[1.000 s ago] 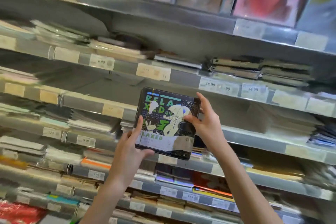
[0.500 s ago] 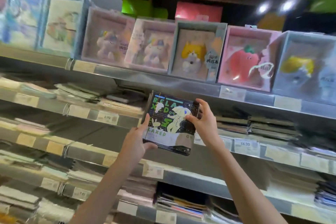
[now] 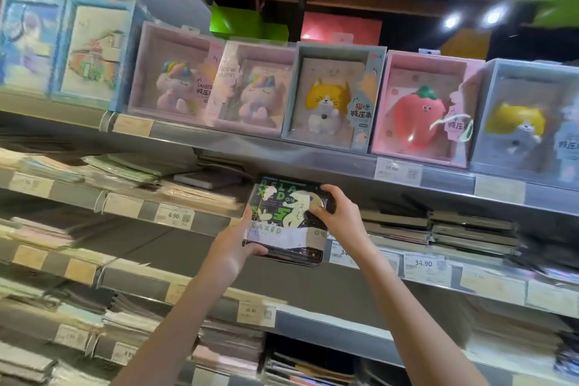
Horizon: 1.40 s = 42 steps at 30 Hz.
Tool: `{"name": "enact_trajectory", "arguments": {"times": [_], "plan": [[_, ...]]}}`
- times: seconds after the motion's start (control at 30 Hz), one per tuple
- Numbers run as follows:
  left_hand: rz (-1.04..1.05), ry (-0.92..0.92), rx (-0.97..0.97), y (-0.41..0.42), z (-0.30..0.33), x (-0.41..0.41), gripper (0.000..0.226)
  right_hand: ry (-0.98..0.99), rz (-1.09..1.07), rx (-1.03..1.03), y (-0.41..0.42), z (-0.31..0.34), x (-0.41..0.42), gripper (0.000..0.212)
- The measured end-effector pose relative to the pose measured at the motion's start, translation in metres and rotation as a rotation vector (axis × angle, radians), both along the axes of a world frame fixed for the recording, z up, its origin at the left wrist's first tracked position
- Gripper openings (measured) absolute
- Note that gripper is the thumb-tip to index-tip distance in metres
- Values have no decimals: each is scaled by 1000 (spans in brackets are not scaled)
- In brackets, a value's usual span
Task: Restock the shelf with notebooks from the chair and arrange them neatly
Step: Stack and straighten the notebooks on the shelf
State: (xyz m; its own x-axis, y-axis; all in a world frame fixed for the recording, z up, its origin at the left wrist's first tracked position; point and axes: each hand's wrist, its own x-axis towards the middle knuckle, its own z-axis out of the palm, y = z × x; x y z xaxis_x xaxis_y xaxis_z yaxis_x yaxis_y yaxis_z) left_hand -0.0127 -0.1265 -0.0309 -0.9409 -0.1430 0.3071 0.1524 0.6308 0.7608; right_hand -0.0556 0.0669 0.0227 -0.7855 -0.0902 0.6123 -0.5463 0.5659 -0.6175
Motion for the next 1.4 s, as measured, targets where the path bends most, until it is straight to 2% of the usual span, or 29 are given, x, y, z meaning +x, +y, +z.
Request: {"name": "enact_trajectory", "arguments": {"times": [0.1,0.23,0.4,0.5,0.67,0.8,1.03,1.13,1.3,1.4], "plan": [[41,26,4,2,4,0,77,11,-8,6,6,-4,1,45],[65,30,-20,6,9,1,74,-4,84,-4,12,-17,14,43],[114,41,-60,11,20,5,67,3,207,128,17,-49,31,55],[156,175,-88,14,24,11,58,68,194,127,19,-59,32,56],[141,345,11,7,21,14,55,129,183,4,17,-53,28,49],[126,435,43,6,25,2,52,261,81,24,13,-41,23,46],[106,442,26,16,20,-34,46,551,-308,299,13,-40,-8,38],[200,422,-78,22,18,-50,47,527,-404,382,17,-37,-22,39],[260,406,-149,30,11,-74,49,354,-395,388,21,-35,-31,41],[290,414,-188,30,9,-81,49,340,-403,394,22,-36,-36,42]]}}
